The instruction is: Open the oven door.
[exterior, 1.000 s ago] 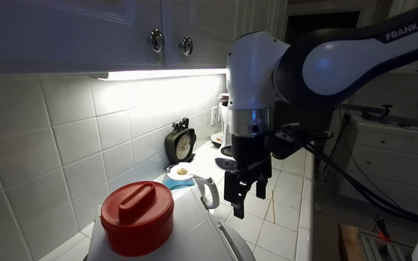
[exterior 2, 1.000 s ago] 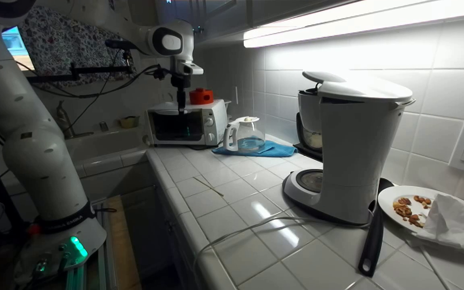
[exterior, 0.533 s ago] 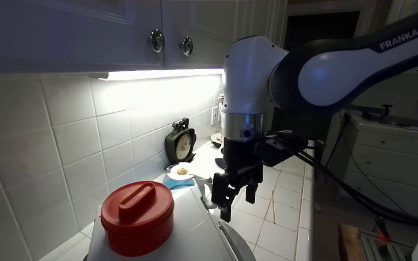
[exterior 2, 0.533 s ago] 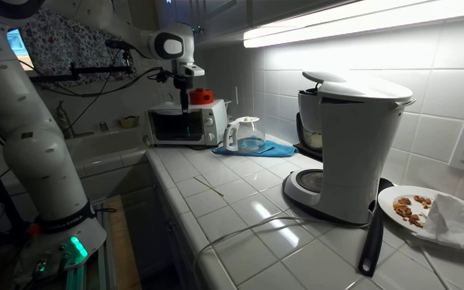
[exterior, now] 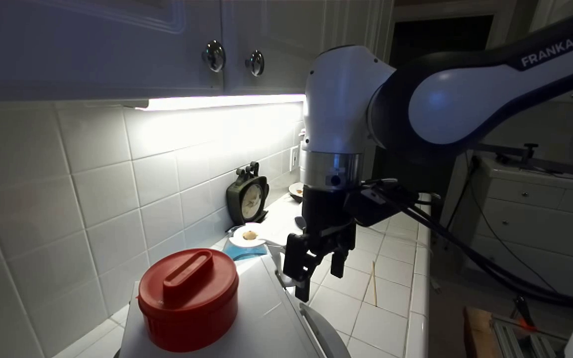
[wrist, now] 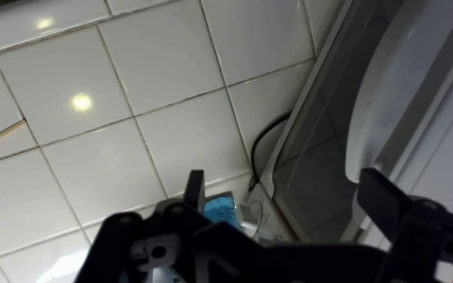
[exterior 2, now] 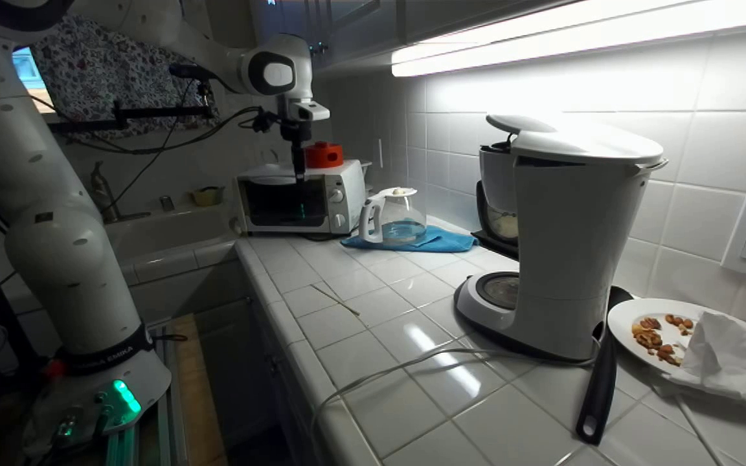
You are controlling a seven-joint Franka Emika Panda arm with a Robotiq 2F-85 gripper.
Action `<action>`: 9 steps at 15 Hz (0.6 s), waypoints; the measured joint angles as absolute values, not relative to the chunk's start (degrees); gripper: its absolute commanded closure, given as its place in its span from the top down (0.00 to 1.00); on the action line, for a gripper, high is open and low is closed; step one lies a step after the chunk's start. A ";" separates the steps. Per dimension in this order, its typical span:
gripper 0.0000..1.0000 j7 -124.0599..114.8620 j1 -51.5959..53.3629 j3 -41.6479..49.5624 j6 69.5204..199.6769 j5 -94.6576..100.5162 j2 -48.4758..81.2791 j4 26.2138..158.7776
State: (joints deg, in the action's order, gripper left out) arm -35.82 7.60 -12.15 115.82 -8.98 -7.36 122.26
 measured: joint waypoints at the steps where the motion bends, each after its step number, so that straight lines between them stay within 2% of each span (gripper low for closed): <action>1: 1.00 -35.82 7.62 -12.15 115.84 -8.98 -7.16 122.20; 9: 1.00 -35.82 7.70 -12.14 115.92 -9.07 -6.31 121.89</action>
State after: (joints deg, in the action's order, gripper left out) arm -35.82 7.70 -12.14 115.92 -9.07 -6.31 121.89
